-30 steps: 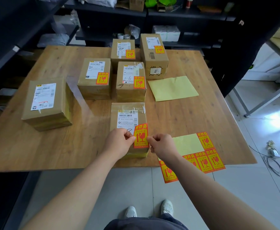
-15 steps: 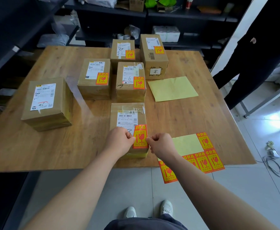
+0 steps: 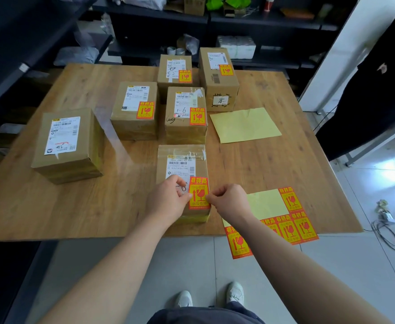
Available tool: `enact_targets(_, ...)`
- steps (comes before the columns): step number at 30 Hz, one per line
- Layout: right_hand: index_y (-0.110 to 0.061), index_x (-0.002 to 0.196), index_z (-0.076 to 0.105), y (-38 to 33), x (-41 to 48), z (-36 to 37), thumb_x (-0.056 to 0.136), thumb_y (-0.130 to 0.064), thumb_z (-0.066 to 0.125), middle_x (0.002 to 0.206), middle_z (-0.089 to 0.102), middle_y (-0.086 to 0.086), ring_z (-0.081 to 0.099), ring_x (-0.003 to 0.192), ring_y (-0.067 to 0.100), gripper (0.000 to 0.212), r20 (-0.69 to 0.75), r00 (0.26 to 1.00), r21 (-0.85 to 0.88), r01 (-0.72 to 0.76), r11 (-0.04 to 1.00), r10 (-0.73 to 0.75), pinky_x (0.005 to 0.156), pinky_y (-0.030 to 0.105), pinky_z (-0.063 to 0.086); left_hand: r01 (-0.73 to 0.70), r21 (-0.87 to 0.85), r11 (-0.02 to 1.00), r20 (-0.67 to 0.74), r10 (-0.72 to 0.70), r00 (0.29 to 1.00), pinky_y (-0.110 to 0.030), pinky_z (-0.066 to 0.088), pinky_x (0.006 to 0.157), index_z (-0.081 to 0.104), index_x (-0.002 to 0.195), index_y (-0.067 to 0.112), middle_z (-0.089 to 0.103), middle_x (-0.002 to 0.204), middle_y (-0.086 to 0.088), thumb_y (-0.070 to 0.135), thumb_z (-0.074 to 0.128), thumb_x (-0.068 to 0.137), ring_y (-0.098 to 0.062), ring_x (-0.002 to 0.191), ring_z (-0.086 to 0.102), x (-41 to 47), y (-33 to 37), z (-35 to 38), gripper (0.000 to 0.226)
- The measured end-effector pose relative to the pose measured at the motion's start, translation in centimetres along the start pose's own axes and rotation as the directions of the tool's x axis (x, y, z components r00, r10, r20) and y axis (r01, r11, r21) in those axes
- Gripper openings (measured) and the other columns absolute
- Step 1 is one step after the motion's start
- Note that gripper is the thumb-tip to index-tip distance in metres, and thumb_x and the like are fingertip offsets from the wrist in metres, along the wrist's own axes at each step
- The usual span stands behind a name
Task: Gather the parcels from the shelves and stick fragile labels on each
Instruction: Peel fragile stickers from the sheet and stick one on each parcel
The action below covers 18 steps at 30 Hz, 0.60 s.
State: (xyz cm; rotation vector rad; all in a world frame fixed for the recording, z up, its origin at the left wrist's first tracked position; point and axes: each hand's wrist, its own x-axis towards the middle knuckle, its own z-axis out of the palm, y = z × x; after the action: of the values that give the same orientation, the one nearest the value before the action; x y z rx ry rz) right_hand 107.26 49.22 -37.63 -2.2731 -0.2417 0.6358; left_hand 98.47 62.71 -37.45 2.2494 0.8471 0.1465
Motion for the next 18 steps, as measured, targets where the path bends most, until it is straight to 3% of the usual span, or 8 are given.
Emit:
enact_targets(3, -0.023, 0.070, 0.066, -0.07, 0.05, -0.05, 0.084, -0.032, 0.070, 0.068, 0.066, -0.006, 0.061, 0.060, 0.008, 0.017, 0.024, 1.000, 0.007, 0.005, 1.000, -0.005, 0.047, 0.021, 0.045, -0.056, 0.002, 0.998, 0.000, 0.056, 0.998, -0.029, 0.053, 0.061, 0.055, 0.107, 0.026, 0.058, 0.072, 0.008, 0.027, 0.067, 0.085, -0.011, 0.068, 0.058, -0.26, -0.15, 0.36, 0.025)
enact_targets(6, -0.024, 0.068, 0.066, 0.26, 0.07, -0.03, 0.082, -0.031, 0.072, 0.068, 0.067, -0.006, 0.064, 0.064, 0.009, 0.017, 0.014, 1.000, 0.036, 0.014, 0.999, -0.014, 0.055, 0.028, 0.054, -0.033, -0.046, 0.998, -0.026, 0.032, 0.999, -0.028, 0.052, 0.062, 0.057, 0.112, 0.022, 0.059, 0.075, 0.009, 0.030, 0.066, 0.086, -0.011, 0.072, 0.060, -0.21, -0.37, 0.41, 0.029)
enact_targets(9, -0.023, 0.070, 0.067, 0.31, 0.09, 0.00, 0.082, -0.033, 0.072, 0.068, 0.068, -0.007, 0.065, 0.066, 0.010, 0.016, 0.007, 1.000, 0.073, 0.010, 0.997, -0.011, 0.061, 0.031, 0.058, 0.024, -0.115, 0.993, -0.019, -0.026, 0.999, -0.027, 0.049, 0.062, 0.065, 0.100, 0.021, 0.060, 0.079, 0.009, 0.033, 0.067, 0.085, -0.012, 0.077, 0.061, 0.20, -0.05, 0.30, 0.019)
enact_targets(11, -0.024, 0.069, 0.066, 0.10, 0.00, -0.04, 0.083, -0.033, 0.071, 0.067, 0.067, -0.007, 0.065, 0.064, 0.009, 0.017, 0.008, 1.000, 0.083, 0.021, 0.996, -0.022, 0.057, 0.027, 0.056, 0.041, -0.103, 0.994, 0.004, -0.041, 0.999, -0.031, 0.052, 0.066, 0.065, 0.085, 0.028, 0.061, 0.079, 0.012, 0.035, 0.069, 0.083, -0.011, 0.077, 0.061, 0.38, 0.20, 0.34, 0.008)
enact_targets(13, -0.024, 0.069, 0.065, -0.13, -0.08, -0.08, 0.082, -0.031, 0.071, 0.066, 0.067, -0.008, 0.064, 0.062, 0.008, 0.016, -0.004, 0.999, 0.085, 0.042, 0.995, -0.042, 0.053, 0.025, 0.054, 0.033, -0.114, 0.993, 0.029, -0.029, 0.999, -0.034, 0.054, 0.067, 0.064, 0.075, 0.030, 0.063, 0.076, 0.013, 0.034, 0.070, 0.082, -0.011, 0.075, 0.061, 0.35, 0.25, 0.50, 0.010)
enact_targets(18, -0.021, 0.085, 0.066, -0.29, -0.16, -0.13, 0.082, -0.028, 0.068, 0.073, 0.067, -0.007, 0.062, 0.063, 0.005, 0.008, -0.020, 0.997, 0.109, 0.080, 0.991, -0.078, 0.046, 0.015, 0.044, 0.008, -0.237, 0.972, 0.077, 0.011, 0.997, -0.025, 0.047, 0.061, 0.064, 0.072, 0.032, 0.065, 0.079, 0.016, 0.036, 0.067, 0.084, -0.007, 0.076, 0.060, 0.22, -0.55, 0.23, 0.013)
